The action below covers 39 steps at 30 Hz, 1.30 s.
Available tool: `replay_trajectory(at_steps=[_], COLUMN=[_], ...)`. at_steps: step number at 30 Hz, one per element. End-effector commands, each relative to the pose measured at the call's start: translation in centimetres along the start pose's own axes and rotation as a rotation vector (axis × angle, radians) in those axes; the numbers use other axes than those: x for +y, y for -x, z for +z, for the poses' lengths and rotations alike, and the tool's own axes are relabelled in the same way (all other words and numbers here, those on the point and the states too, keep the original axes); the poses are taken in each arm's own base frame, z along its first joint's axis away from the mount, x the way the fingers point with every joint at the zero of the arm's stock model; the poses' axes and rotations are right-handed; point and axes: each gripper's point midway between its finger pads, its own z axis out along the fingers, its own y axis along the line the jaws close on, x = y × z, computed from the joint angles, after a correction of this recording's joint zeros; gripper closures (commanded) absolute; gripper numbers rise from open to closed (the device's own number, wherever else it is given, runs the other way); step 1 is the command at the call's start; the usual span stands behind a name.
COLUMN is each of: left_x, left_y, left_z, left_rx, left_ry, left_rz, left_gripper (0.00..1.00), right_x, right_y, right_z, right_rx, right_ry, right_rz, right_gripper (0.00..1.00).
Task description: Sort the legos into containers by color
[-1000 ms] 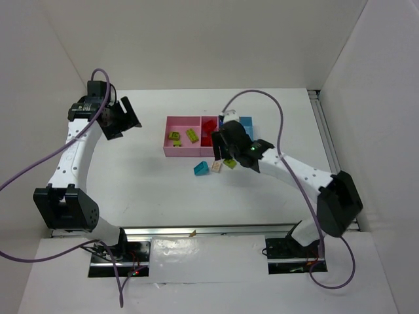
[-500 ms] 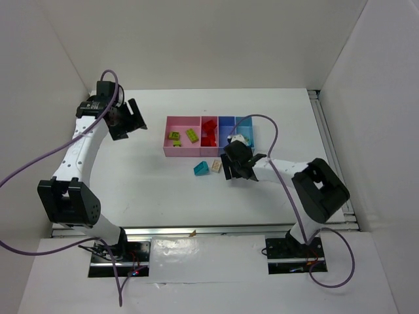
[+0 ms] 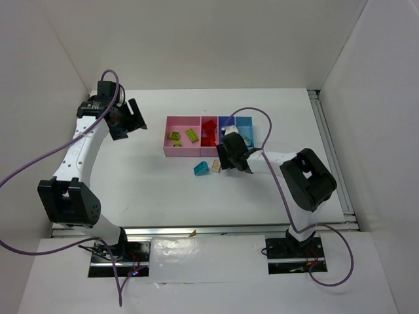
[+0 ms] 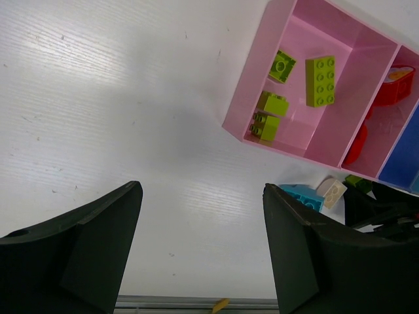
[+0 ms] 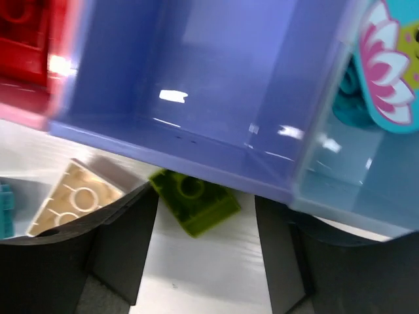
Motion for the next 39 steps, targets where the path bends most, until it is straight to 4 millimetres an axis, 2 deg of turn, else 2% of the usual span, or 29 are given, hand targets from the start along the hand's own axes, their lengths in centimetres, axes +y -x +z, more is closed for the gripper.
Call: replay_trajectory(at_steps=[1, 3, 4, 7, 9, 10, 12, 14, 16, 17, 19, 20, 21, 24, 25, 28, 31, 32, 33, 36, 37, 38, 39], left_x=[-0.6, -0.6, -0.6, -0.5, -0.5, -0.5, -0.5, -0.5, -0.5, -0.5, -0.5, -0.5, -0.5, -0.5, -0.5, -0.5, -0.5, -0.5, -0.6, -0.5, -0.5, -0.3, -0.3], left_y=[0.9, 0.9, 0.9, 0.6, 0.6, 0.6, 0.6, 0.6, 0.6, 0.6, 0.6, 0.6, 0.6, 0.6, 0.6, 0.6, 0.6, 0.7, 0.8, 0.7, 0.7, 0.4, 0.3], left_z=[-0.2, -0.2, -0.2, 0.0, 0.0, 0.0, 0.0, 0.0, 0.0, 0.0, 0.0, 0.0, 0.0, 0.0, 0.0, 0.0, 0.0, -0.3, -0.7, -0.9, -0.9, -0.7, -1.0], left_rx=[-0.033, -0.033, -0.033, -0.025, -0.025, -0.025, -0.025, -0.025, -0.025, -0.025, -0.025, -0.025, -0.025, -0.025, -0.025, -0.025, -0.025, -0.033, -0.041, -0.043, -0.043, -0.035, -0.035], left_ry=[-0.006, -0.006, -0.006, -0.002, -0.002, -0.002, -0.002, -0.002, -0.002, -0.002, -0.002, -0.002, -0.002, -0.002, -0.002, -0.002, -0.002, -0.006, -0.010, -0.011, -0.011, -0.007, -0.007], left_rz=[0.001, 0.001, 0.001, 0.001, 0.001, 0.001, 0.001, 0.001, 0.001, 0.001, 0.001, 0.001, 0.001, 0.001, 0.001, 0.001, 0.001, 0.010, 0.011, 0.011, 0.011, 0.010, 0.010], left_gripper=[0.15, 0.15, 0.15, 0.15, 0.15, 0.15, 0.15, 0.15, 0.15, 0.15, 0.15, 0.15, 0.15, 0.15, 0.15, 0.15, 0.15, 0.15, 0.15, 0.15, 0.15, 0.15, 0.15], right_x=[2.2, 3.4, 3.2, 3.6, 3.6, 3.4, 3.3, 3.5, 4.0, 3.7, 4.0, 4.0, 4.0, 4.0, 4.3, 6.0, 8.4, 9.1, 10.1, 12.2, 12.8, 13.7, 14.1], right_y=[2.3, 2.6, 2.4, 1.8, 2.6, 2.0, 2.7, 3.6, 5.5, 5.2, 7.4, 7.7, 9.3, 11.4, 13.0, 15.0, 17.2, 18.9, 18.8, 19.9, 20.1, 21.6, 20.3], right_z=[0.0, -0.3, -0.3, -0.6, -1.8, -2.2, -3.4, -5.5, -7.6, -8.1, -9.8, -10.0, -10.9, -11.7, -12.2, -11.3, -9.5, -9.6, -7.9, -5.5, -4.7, -4.8, -2.7], right_rx=[-0.070, -0.080, -0.073, -0.060, -0.080, -0.062, -0.079, -0.103, -0.153, -0.141, -0.192, -0.193, -0.234, -0.274, -0.303, -0.337, -0.351, -0.381, -0.374, -0.373, -0.367, -0.394, -0.342], right_ry=[0.052, 0.072, 0.061, 0.053, 0.040, 0.036, 0.027, 0.044, 0.060, 0.056, 0.067, 0.067, 0.067, 0.061, 0.068, 0.113, 0.160, 0.178, 0.193, 0.231, 0.243, 0.270, 0.257], right_rz=[-0.036, -0.051, -0.054, -0.065, -0.054, -0.045, -0.038, -0.018, -0.012, -0.016, 0.008, 0.008, 0.025, 0.012, 0.009, 0.006, -0.004, 0.005, -0.009, -0.015, -0.018, -0.024, -0.040], right_gripper=[0.34, 0.39, 0.45, 0.55, 0.66, 0.69, 0.74, 0.75, 0.75, 0.75, 0.75, 0.75, 0.75, 0.75, 0.75, 0.75, 0.75, 0.75, 0.75, 0.75, 0.73, 0.72, 0.57])
